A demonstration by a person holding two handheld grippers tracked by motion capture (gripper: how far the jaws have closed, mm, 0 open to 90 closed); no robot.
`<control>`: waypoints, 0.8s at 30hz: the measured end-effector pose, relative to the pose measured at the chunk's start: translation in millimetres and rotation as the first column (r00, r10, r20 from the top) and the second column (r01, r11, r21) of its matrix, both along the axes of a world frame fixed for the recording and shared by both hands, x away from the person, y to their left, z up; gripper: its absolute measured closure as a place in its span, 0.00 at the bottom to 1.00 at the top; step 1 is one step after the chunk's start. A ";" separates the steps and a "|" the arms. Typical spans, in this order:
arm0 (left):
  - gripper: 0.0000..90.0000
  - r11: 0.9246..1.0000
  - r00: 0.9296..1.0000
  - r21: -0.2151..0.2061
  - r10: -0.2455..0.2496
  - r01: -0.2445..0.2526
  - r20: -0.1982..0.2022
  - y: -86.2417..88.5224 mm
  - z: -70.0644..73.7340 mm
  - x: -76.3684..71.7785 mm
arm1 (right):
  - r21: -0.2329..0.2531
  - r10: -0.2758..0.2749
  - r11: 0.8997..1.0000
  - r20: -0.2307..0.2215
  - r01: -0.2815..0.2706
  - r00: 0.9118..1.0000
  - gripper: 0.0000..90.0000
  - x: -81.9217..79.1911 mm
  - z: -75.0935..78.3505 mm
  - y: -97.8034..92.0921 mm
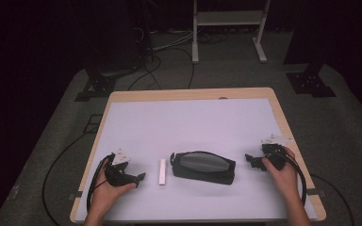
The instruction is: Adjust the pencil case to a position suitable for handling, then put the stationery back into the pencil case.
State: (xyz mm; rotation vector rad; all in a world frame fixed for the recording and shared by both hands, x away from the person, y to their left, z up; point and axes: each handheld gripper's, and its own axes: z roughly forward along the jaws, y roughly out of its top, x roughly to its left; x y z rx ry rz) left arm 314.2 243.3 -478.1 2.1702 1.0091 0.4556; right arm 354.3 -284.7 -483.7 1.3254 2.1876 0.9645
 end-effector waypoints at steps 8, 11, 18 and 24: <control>0.09 1.000 1.000 -0.021 -0.013 0.013 0.004 -10.5 7.8 -6.2 | 0.001 -0.001 1.000 0.002 0.001 1.000 0.15 -0.1 -0.2 -0.1; 0.09 1.000 1.000 -0.022 -0.020 0.021 0.013 -14.7 13.2 -10.3 | 0.002 -0.001 1.000 0.002 0.001 1.000 0.15 -0.1 -0.2 -0.1; 0.09 0.998 0.999 -0.034 -0.043 0.044 0.014 -25.3 21.4 -17.2 | 0.002 -0.001 1.000 0.002 0.000 1.000 0.15 -0.1 -0.3 -0.1; 0.09 0.996 0.998 -0.051 -0.068 0.069 0.013 -36.6 24.6 -21.5 | 0.002 0.000 1.000 0.001 0.000 1.000 0.15 0.0 -0.3 -0.1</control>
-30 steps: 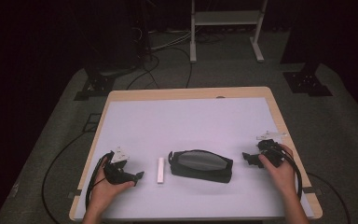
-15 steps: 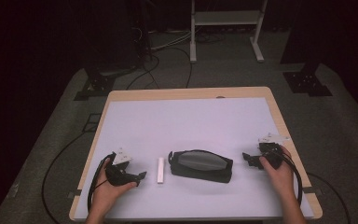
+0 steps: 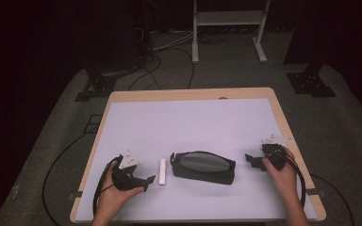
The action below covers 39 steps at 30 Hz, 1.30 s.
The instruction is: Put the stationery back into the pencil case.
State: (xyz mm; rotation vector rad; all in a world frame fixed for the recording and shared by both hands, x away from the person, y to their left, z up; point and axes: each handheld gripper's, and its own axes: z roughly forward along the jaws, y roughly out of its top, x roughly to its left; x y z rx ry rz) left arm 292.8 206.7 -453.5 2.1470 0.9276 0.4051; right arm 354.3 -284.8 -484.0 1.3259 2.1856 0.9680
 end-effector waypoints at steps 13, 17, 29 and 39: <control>0.09 0.999 0.999 -0.005 -0.038 0.038 -0.016 -29.7 -3.7 -3.7 | 0.000 0.000 1.000 0.000 0.000 1.000 0.15 0.0 0.0 0.0; 0.09 0.999 0.999 0.003 -0.036 0.036 -0.016 -37.4 -6.1 -3.7 | 0.000 0.000 1.000 0.000 0.000 1.000 0.15 0.0 0.0 0.0; 0.16 0.998 0.999 0.062 -0.022 0.024 -0.035 -48.3 -15.6 -3.4 | 0.000 0.000 1.000 0.000 0.000 1.000 0.15 0.0 0.0 0.0; 0.27 0.998 0.998 0.056 0.015 -0.012 -0.057 -32.2 -12.7 -3.1 | 0.000 0.000 1.000 0.000 0.000 1.000 0.15 0.0 0.0 0.0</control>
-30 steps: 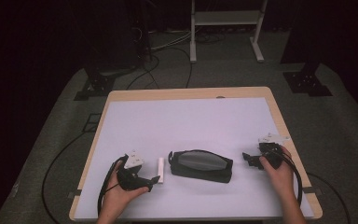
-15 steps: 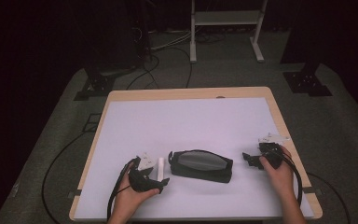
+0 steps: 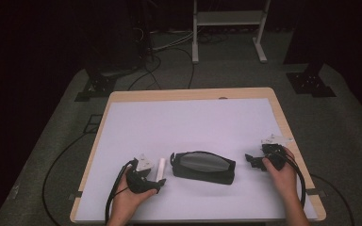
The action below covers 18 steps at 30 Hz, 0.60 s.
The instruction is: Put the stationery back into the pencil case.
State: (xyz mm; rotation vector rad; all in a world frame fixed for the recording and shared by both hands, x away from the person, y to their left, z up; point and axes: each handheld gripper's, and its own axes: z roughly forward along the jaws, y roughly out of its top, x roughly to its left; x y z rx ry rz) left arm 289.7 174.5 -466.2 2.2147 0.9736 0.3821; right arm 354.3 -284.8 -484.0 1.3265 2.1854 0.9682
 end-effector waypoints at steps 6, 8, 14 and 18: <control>0.35 1.000 1.000 0.006 0.027 -0.027 0.000 9.7 2.1 0.7 | 0.000 0.000 1.000 0.000 0.000 1.000 0.15 0.0 0.0 0.0; 0.38 1.000 1.000 0.007 0.031 -0.031 0.001 12.8 2.9 1.4 | 0.000 0.000 1.000 0.000 0.000 1.000 0.15 0.0 0.0 0.0; 0.47 0.998 0.998 0.004 0.060 -0.060 0.016 20.2 4.4 4.9 | 0.000 0.000 1.000 0.000 0.000 1.000 0.15 0.0 0.0 0.0; 0.50 0.998 0.998 0.002 0.064 -0.064 0.015 25.3 4.4 8.1 | 0.000 0.000 1.000 0.000 0.000 1.000 0.15 0.0 0.0 0.0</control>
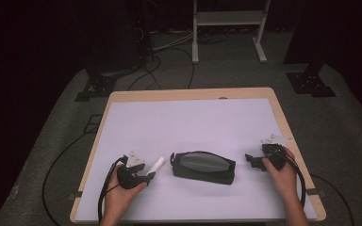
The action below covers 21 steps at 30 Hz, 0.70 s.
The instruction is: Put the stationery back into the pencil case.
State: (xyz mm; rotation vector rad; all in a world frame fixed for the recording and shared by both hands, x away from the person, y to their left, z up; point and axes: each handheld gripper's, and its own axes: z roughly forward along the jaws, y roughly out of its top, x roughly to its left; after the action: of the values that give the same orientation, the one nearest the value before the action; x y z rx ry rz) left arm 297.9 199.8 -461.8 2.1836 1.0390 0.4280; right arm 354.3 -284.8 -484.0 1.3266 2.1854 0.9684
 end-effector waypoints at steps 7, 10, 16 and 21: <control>0.49 1.000 1.000 -0.006 -0.018 0.018 0.004 -4.3 0.5 3.9 | 0.000 0.000 1.000 0.000 0.000 1.000 0.15 0.0 0.0 0.0; 0.52 0.999 0.999 0.003 -0.039 0.039 0.003 -8.7 1.0 5.9 | 0.000 0.000 1.000 0.000 0.000 1.000 0.15 0.0 0.0 0.0; 0.62 0.998 0.998 0.008 -0.067 0.067 -0.006 -15.6 -0.8 10.4 | 0.000 0.000 1.000 0.000 0.000 1.000 0.15 0.0 0.0 0.0; 0.68 0.997 0.997 0.019 -0.074 0.074 -0.007 -19.4 -3.4 11.3 | 0.000 0.000 1.000 0.000 0.000 1.000 0.15 0.0 0.0 0.0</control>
State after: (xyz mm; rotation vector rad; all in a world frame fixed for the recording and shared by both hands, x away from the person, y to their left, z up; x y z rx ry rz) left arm 309.1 180.4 -465.2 2.2338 0.9577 0.3985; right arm 354.4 -284.9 -484.0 1.3266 2.1854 0.9690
